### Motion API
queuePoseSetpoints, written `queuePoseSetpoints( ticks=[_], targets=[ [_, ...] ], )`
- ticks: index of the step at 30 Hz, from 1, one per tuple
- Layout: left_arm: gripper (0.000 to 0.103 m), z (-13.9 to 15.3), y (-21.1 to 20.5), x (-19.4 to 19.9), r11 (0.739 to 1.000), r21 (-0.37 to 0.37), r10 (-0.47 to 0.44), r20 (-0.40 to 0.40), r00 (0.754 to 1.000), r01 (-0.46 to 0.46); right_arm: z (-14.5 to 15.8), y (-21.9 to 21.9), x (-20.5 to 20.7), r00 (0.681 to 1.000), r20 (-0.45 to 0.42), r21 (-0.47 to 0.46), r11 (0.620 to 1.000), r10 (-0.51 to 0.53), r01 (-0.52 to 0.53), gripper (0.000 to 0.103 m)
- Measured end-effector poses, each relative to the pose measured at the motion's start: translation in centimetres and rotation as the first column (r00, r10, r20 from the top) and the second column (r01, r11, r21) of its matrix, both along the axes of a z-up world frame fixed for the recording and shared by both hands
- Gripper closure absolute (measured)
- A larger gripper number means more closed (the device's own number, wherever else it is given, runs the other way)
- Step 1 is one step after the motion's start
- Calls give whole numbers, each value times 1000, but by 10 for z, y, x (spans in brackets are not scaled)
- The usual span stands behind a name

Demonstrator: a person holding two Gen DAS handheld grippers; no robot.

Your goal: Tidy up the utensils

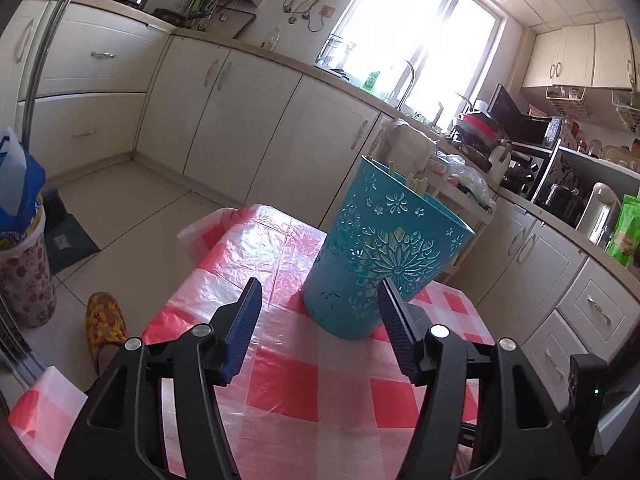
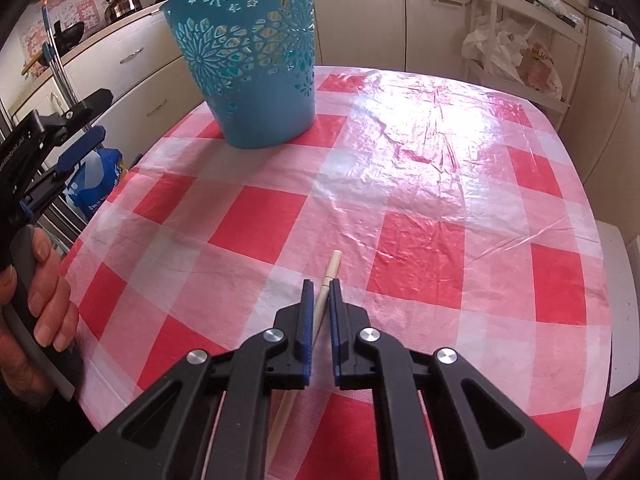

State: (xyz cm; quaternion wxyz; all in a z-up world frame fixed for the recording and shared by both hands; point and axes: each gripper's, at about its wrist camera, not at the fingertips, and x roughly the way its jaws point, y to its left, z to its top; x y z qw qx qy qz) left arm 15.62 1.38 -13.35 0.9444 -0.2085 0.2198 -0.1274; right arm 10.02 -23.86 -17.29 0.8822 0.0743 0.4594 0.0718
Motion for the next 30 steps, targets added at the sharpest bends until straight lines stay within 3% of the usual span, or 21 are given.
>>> queuePoseSetpoints(
  ticks=[2,6,12,16,20,23,25,28,30],
  targets=[
    [42,-4,3,4,999,-32,-17,-21,1000,16,10,-10,-3,999,35,108,994,-28,24,97],
    [39,-14,7,12,996,-80,-40,-68,997,35,46,-15,-1,985,158,208,978,-62,28,97],
    [37,-22,12,18,995,-99,-34,-92,995,25,106,-21,16,930,344,385,923,-128,-16,97],
    [36,-22,14,21,993,-111,-41,-96,995,30,145,-13,37,888,437,422,905,-143,-62,100],
    [36,-23,16,22,992,-125,-41,-95,995,29,175,-4,48,859,498,379,921,-121,-91,100],
    [36,-22,16,22,991,-132,-42,-94,995,30,174,1,50,867,488,331,940,-95,-83,100],
    [36,-23,17,22,990,-136,-42,-96,995,28,158,-7,49,892,437,333,942,-114,-43,100],
    [35,-23,18,22,990,-139,-40,-96,995,26,109,-23,56,957,242,344,937,-160,69,100],
    [34,-23,17,22,990,-135,-44,-97,994,31,72,-25,64,982,99,315,941,-161,123,100]
  ],
)
